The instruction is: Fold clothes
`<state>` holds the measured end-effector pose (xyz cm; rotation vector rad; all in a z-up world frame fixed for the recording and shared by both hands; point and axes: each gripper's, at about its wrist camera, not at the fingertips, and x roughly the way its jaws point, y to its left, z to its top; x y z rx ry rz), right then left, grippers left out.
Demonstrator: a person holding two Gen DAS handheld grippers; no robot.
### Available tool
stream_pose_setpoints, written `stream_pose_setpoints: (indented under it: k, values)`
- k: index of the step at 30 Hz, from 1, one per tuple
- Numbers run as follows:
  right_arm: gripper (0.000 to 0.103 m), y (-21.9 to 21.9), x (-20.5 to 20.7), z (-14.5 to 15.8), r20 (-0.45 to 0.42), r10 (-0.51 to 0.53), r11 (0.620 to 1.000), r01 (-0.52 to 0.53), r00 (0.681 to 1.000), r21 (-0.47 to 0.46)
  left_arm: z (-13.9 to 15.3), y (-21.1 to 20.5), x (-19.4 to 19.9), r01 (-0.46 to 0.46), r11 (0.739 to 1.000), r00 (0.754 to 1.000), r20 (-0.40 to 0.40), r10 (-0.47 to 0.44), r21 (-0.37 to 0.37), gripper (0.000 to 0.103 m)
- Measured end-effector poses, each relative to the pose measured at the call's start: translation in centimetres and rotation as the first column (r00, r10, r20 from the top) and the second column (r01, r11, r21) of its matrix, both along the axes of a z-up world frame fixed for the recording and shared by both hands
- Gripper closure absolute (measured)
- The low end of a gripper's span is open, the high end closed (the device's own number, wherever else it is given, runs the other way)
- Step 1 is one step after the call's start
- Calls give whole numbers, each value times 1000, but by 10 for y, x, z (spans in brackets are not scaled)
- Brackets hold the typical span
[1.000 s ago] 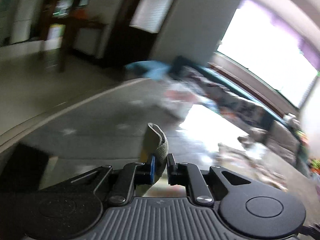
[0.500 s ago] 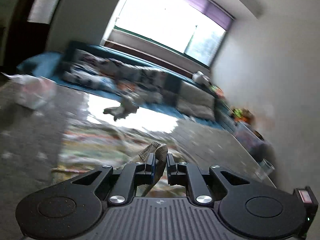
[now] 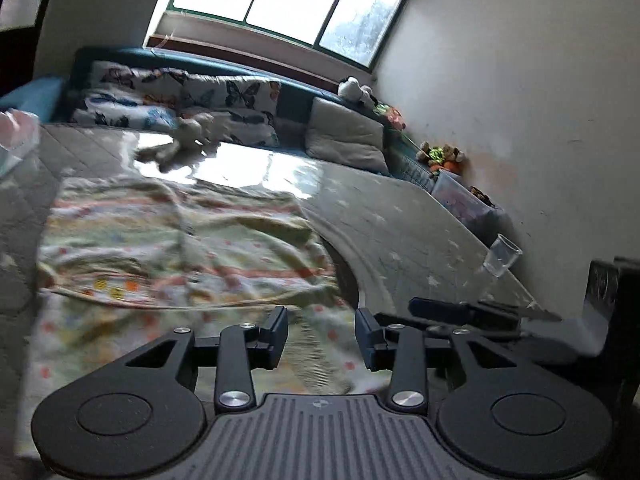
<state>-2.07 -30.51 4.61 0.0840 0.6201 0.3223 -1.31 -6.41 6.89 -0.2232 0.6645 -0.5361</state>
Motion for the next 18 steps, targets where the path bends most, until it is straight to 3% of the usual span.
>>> stream_pose_setpoints:
  k: [4,9,14,18]
  values:
    - [44,17,11,-2,-20,56,998,-56,998,-2,-5,43,0,-120,992,993,-4,120,37,63]
    - [54,39,33,-17,-88,104,995,-104,991,5,-17,98,0,-278,957,959,-30,281,78,63]
    - [60,50,49,-30,-137,97,995,-100,986,-14,-24,126,-3,-342,934,936,-48,348,104,63]
    - [82,52,51,-38,-168,87,996,-90,982,-13,-28,137,-3,-359,923,929,-48,368,137,61]
